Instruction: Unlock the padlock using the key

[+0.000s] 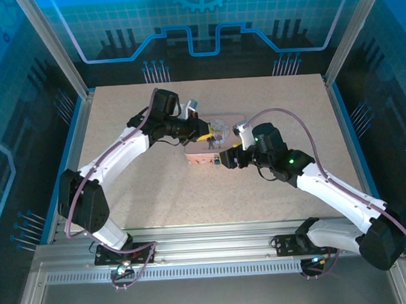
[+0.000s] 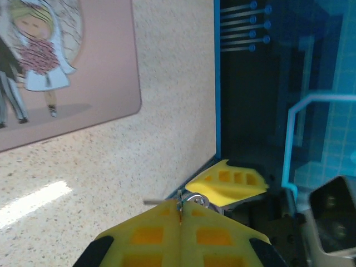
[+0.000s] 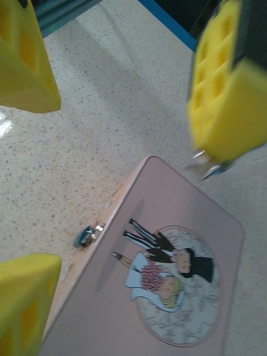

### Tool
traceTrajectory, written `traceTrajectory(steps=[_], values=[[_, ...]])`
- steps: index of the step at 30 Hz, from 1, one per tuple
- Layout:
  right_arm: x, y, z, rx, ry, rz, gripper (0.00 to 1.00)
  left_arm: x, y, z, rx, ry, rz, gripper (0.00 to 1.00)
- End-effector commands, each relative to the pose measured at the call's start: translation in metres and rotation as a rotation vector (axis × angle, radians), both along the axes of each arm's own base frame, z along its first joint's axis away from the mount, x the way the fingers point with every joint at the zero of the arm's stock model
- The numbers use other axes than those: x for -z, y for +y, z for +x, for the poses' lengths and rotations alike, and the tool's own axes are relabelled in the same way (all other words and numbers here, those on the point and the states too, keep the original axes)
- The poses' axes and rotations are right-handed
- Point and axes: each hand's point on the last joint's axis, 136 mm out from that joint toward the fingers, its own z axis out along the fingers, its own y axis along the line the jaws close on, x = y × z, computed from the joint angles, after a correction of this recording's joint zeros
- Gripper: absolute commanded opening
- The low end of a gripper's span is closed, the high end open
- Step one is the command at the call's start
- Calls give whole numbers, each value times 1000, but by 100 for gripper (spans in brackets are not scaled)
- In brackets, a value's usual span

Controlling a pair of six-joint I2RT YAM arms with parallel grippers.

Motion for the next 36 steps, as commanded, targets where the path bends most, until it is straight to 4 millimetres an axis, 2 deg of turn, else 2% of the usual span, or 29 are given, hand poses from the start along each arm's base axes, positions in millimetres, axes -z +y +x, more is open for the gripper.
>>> traceTrajectory(steps=[1, 5, 11, 15, 18, 22, 36], values=[[-32, -4, 7, -50, -58, 34, 60, -18, -18, -17, 120, -21, -40, 0], [-44, -3, 4, -110, -48, 108, 49, -21, -25, -23, 156, -29, -32, 0], [-51, 0, 4, -149, -54, 139, 49, -23, -30, -29, 185, -27, -43, 0], [-57, -2, 6, -154, -60, 162, 45, -25, -35, -33, 209, -28, -52, 0], [-60, -2, 6, -160, -56, 175, 45, -27, -37, -35, 217, -31, -56, 0], [-60, -1, 6, -180, -44, 200, 52, -28, -39, -35, 224, -30, -60, 0], [-55, 2, 12, -194, -13, 236, 48, -36, -47, -44, 261, -45, -91, 0]])
